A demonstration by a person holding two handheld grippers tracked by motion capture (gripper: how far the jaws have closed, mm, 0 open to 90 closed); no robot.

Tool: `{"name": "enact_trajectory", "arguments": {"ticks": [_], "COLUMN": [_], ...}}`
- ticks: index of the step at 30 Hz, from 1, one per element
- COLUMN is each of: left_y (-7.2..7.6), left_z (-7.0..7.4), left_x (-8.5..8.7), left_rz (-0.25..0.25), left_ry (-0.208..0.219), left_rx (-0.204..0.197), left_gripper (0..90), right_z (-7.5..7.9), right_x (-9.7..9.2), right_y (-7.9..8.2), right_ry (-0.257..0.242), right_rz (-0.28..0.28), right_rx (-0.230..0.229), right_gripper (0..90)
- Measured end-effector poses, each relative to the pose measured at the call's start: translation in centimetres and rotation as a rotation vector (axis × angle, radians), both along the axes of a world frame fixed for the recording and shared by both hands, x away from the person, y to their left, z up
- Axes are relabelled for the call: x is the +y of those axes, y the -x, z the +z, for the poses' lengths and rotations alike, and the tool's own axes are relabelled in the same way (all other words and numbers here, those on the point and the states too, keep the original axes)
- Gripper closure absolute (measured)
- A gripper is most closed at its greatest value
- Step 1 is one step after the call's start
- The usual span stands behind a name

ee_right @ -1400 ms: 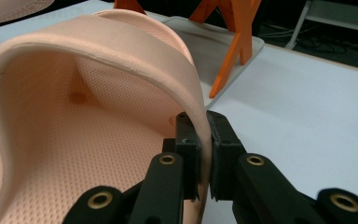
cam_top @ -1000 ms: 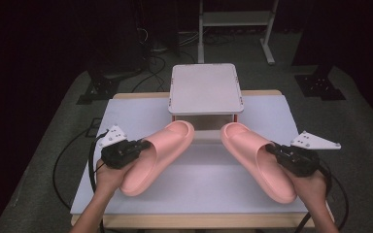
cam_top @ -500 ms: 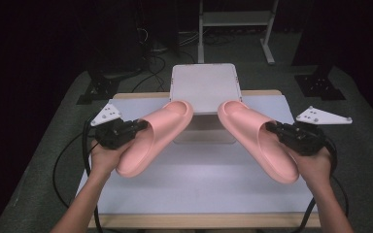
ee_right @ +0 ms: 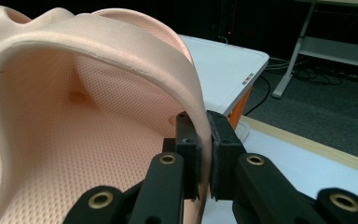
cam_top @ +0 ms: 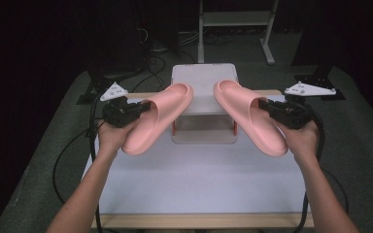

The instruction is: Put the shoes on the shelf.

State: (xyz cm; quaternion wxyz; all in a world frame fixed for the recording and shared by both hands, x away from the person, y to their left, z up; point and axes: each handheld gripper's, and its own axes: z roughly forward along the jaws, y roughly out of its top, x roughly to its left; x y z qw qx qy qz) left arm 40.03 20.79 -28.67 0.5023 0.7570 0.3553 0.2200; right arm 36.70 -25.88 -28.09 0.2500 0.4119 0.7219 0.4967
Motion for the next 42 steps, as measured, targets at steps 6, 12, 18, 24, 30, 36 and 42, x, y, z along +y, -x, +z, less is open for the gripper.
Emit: {"name": "enact_trajectory", "arguments": {"ticks": [6, 12, 18, 24, 30, 36, 42], "left_y": [-2.4, -4.1, -5.7, -7.3, -9.0, -10.5, -11.9], "left_z": [0.3, 0.6, 0.8, 0.4, 0.1, 0.4, 0.6], "left_x": [-0.7, -1.5, -2.0, -2.7, -3.5, -4.8, -5.6], "left_rz": [0.017, 0.03, 0.052, 0.071, 0.095, 0.119, 0.156], "left_ry": [-0.007, -0.011, -0.03, -0.031, -0.04, -0.074, -0.102], "left_rx": [0.019, 0.035, 0.047, 0.075, 0.1, 0.115, 0.124], "left_gripper": [84.0, 84.0, 84.0, 84.0, 84.0, 83.9, 83.9], "right_z": [0.5, 0.5, 0.2, -0.3, -0.4, -0.1, -0.2], "right_x": [0.8, 1.2, 1.3, 1.5, 2.3, 3.6, 5.1], "right_y": [-2.4, -4.4, -6.1, -8.1, -9.9, -11.6, -13.2], "right_ry": [0.01, 0.015, 0.007, 0.009, 0.017, 0.033, 0.063], "right_rz": [-0.017, -0.04, -0.067, -0.107, -0.14, -0.178, -0.214], "right_rx": [0.013, 0.024, 0.049, 0.075, 0.097, 0.114, 0.129], "right_gripper": [84.2, 84.1, 84.1, 84.0, 84.0, 84.0, 83.9]}}
